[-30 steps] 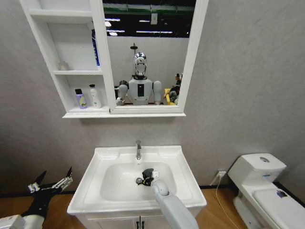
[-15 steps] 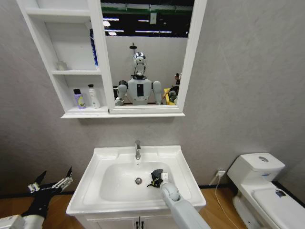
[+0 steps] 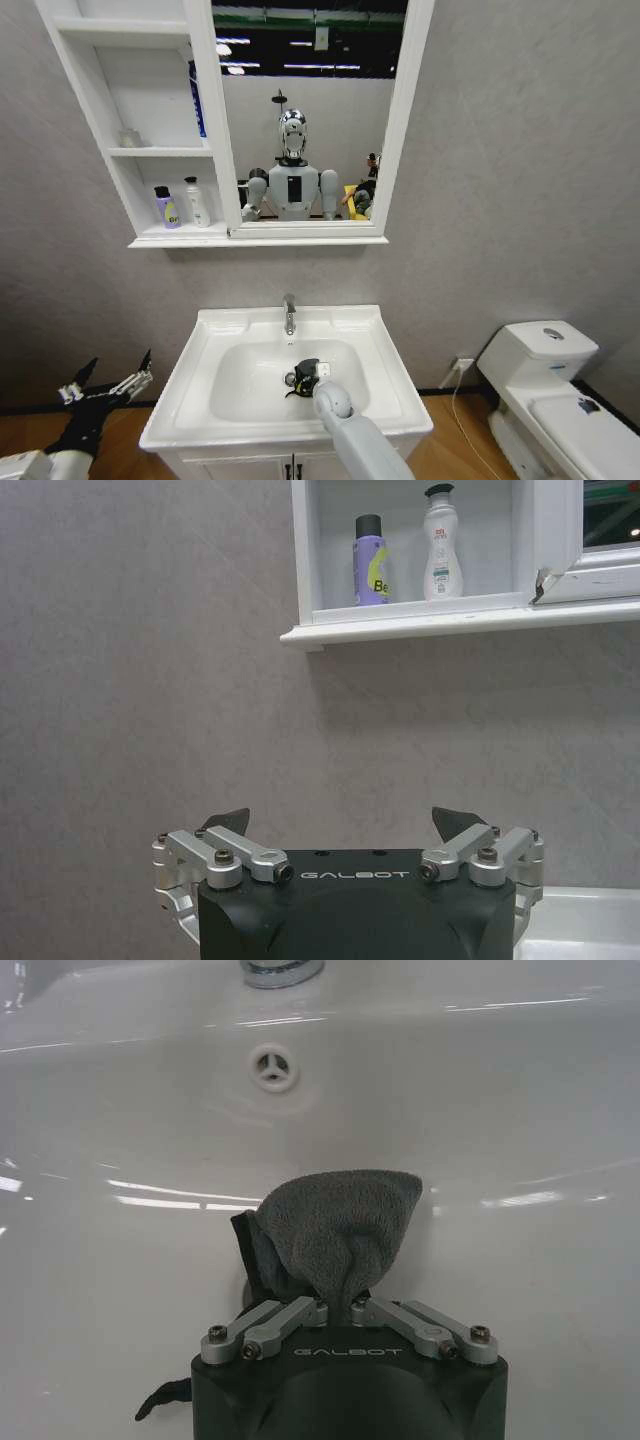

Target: Move facial cleanser and shampoo from washbasin to cabinet, then wipe washbasin with towel.

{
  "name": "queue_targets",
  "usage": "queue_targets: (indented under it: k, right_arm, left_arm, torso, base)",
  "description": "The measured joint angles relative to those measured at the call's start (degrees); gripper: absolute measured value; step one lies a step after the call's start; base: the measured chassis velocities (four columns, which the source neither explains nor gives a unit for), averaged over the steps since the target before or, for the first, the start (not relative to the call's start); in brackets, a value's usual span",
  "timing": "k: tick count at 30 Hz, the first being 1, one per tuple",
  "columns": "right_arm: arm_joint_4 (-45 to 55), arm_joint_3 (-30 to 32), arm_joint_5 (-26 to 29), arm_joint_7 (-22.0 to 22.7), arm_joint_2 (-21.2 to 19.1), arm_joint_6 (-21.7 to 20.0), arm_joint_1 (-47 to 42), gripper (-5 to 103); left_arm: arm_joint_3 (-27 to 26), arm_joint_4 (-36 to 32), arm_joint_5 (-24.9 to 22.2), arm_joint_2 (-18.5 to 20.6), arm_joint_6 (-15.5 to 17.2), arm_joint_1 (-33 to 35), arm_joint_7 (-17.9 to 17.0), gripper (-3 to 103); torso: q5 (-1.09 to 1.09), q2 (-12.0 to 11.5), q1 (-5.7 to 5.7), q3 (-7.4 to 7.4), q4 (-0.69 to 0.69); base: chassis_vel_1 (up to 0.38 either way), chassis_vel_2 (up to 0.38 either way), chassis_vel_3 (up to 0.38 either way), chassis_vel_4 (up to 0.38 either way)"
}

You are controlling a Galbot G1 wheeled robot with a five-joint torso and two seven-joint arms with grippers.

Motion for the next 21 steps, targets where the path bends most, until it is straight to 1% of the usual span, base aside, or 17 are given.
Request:
queue_targets:
  k: [2, 5, 12, 14, 16, 18, 19, 21]
  right_arm:
    - [-1.5, -0.1, -0.1, -0.6, 2.0, 0.9, 0.8, 5]
    - [-2.6, 0.1, -0.3, -0.6, 2.1, 1.0, 1.4, 5]
    - [-3.4, 1.4, -0.4, -0.7, 2.1, 1.1, 1.1, 5]
    - [-2.1, 1.7, -0.3, -0.4, 1.2, 0.8, 0.2, 5]
    - [-1.4, 1.9, -0.2, -0.2, 0.6, 0.7, -0.2, 5]
    - [-0.1, 2.4, 0.0, 0.2, -1.1, 0.3, -1.0, 5]
    - [-0.1, 2.4, 0.0, 0.2, -1.1, 0.3, -1.0, 5]
    - [2.0, 3.4, 0.7, 0.7, -3.6, -0.1, -2.2, 5]
  left_arm:
    - [0.0, 0.0, 0.0, 0.0, 0.0, 0.0, 0.0, 100]
    - [0.0, 0.0, 0.0, 0.0, 0.0, 0.0, 0.0, 100]
    - [0.0, 0.0, 0.0, 0.0, 0.0, 0.0, 0.0, 100]
    - [0.0, 0.0, 0.0, 0.0, 0.0, 0.0, 0.0, 100]
    - [0.0, 0.0, 0.0, 0.0, 0.0, 0.0, 0.0, 100]
    - [0.0, 0.0, 0.0, 0.0, 0.0, 0.0, 0.0, 100]
    - [0.0, 0.0, 0.0, 0.0, 0.0, 0.0, 0.0, 100]
    - [0.0, 0.0, 0.0, 0.0, 0.0, 0.0, 0.0, 100]
  torso:
    - [0.02, 0.0, -0.01, 0.00, 0.03]
    - [0.00, 0.0, 0.00, 0.00, 0.00]
    - [0.01, 0.0, 0.00, 0.00, -0.01]
    - [0.02, 0.0, 0.00, 0.00, 0.02]
    - [0.02, 0.0, 0.00, -0.01, 0.01]
    - [0.02, 0.0, 0.00, -0.01, 0.00]
    - [0.02, 0.0, 0.00, -0.01, 0.00]
    - [0.02, 0.0, -0.01, -0.01, 0.00]
  base:
    - [0.000, 0.000, 0.000, 0.000]
    - [0.000, 0.000, 0.000, 0.000]
    - [0.000, 0.000, 0.000, 0.000]
    - [0.000, 0.000, 0.000, 0.000]
    - [0.000, 0.000, 0.000, 0.000]
    - [0.000, 0.000, 0.000, 0.000]
    - [0.000, 0.000, 0.000, 0.000]
    - [0.000, 0.000, 0.000, 0.000]
